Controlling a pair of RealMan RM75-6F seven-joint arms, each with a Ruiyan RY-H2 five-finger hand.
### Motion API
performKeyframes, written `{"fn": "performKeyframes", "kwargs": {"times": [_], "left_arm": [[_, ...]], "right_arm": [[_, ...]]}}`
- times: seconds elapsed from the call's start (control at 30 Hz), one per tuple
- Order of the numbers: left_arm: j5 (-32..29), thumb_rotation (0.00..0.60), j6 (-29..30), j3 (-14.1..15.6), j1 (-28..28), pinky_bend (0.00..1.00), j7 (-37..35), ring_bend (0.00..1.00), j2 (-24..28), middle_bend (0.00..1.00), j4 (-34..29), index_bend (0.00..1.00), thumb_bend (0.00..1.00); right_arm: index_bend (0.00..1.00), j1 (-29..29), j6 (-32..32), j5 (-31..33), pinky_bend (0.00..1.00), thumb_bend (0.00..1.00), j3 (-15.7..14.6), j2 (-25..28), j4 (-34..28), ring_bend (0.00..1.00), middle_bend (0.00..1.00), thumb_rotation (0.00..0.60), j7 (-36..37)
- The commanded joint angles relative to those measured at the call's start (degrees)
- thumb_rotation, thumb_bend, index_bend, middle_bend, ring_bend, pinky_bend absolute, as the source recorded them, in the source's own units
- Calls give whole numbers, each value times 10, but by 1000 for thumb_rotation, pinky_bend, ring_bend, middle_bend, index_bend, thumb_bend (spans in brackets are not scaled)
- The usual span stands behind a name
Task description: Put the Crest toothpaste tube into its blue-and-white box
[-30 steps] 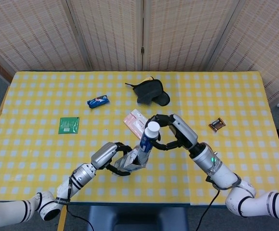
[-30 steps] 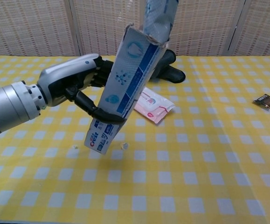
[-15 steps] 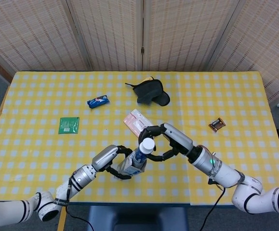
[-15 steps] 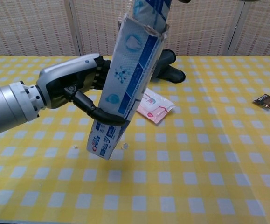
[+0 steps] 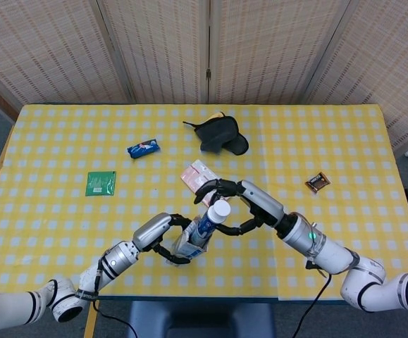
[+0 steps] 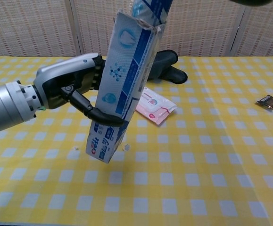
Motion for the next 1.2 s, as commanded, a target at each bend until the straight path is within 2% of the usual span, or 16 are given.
{"fn": "performKeyframes", "kwargs": {"times": [0.03, 0.23, 0.5, 0.63, 0.7, 0.93, 1.2], "left_arm": [[-2, 600, 2, 0, 1, 408, 0, 579, -1, 745, 0, 619, 127], [-2, 600, 5, 2, 2, 407, -2, 578, -2, 745, 1, 619, 127], [0, 600, 24, -3, 4, 407, -27, 583, 0, 745, 14, 619, 127], [0, 600, 38, -8, 7, 407, -39, 583, -1, 745, 17, 620, 127], [2, 600, 40, -8, 7, 407, -39, 583, -1, 745, 17, 620, 127], [-2, 600, 37, -5, 8, 406, -27, 584, 2, 745, 19, 620, 127], [-16, 600, 12, 14, 19, 408, 24, 584, 29, 745, 49, 621, 126]], "right_arm": [[103, 4, -1, 2, 284, 378, -5, 5, -1, 214, 257, 600, 10], [1, 16, -9, -11, 232, 379, -16, 11, 2, 156, 190, 600, 36], [0, 34, 13, -54, 205, 378, -36, 22, 20, 121, 146, 600, 114], [0, 41, 3, -45, 38, 350, -43, 33, 20, 72, 88, 600, 127], [0, 41, 4, -37, 2, 343, -44, 33, 18, 56, 65, 600, 132], [0, 23, 45, -20, 0, 340, -43, 34, 26, 44, 50, 600, 152], [0, -26, 91, -15, 0, 340, -61, 61, 32, 40, 48, 600, 95]]}}
